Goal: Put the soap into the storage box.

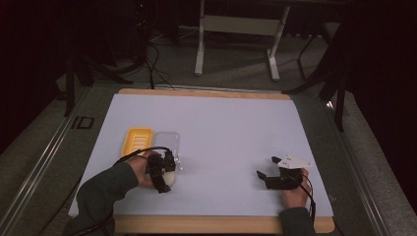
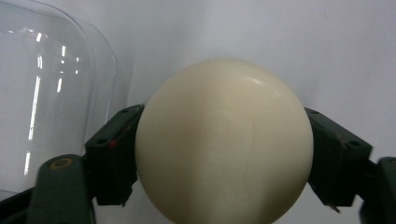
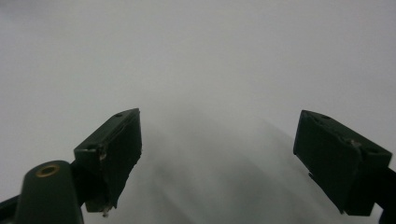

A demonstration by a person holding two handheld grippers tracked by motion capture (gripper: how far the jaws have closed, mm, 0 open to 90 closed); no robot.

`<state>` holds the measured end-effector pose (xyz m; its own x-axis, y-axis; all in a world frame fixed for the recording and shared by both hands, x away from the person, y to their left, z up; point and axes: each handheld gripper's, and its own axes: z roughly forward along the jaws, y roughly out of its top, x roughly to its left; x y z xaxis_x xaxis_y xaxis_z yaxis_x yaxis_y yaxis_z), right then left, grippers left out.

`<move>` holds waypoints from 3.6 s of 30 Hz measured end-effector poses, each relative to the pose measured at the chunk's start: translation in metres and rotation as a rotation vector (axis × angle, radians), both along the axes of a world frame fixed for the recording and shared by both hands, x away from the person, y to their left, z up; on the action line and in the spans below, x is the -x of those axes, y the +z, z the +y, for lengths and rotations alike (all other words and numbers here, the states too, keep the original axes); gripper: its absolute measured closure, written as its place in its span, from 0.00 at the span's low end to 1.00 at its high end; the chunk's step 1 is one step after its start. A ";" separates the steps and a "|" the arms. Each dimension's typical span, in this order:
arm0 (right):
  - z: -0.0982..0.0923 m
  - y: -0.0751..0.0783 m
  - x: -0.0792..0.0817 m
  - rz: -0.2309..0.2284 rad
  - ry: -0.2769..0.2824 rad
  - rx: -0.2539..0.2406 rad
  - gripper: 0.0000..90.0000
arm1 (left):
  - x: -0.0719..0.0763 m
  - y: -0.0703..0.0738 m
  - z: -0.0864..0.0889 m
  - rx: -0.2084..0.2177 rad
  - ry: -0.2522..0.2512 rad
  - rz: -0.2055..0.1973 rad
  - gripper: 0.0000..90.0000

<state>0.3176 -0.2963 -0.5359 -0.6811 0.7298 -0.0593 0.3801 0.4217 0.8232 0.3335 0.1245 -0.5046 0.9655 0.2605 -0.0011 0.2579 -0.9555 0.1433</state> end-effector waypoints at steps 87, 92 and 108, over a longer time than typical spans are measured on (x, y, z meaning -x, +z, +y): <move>0.001 0.000 0.000 -0.001 0.006 0.008 0.17 | -0.017 0.029 -0.002 -0.114 0.007 0.001 0.29; 0.001 0.000 0.000 -0.001 0.006 0.008 0.17 | -0.018 0.031 0.000 -0.111 0.015 0.003 0.29; 0.001 0.000 0.000 -0.001 0.008 0.012 0.17 | -0.025 0.038 0.006 -0.098 0.040 0.017 0.29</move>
<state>0.3175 -0.2951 -0.5361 -0.6872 0.7232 -0.0688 0.3758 0.4350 0.8182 0.3582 0.1306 -0.4662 0.9545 0.2981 0.0100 0.2974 -0.9537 0.0447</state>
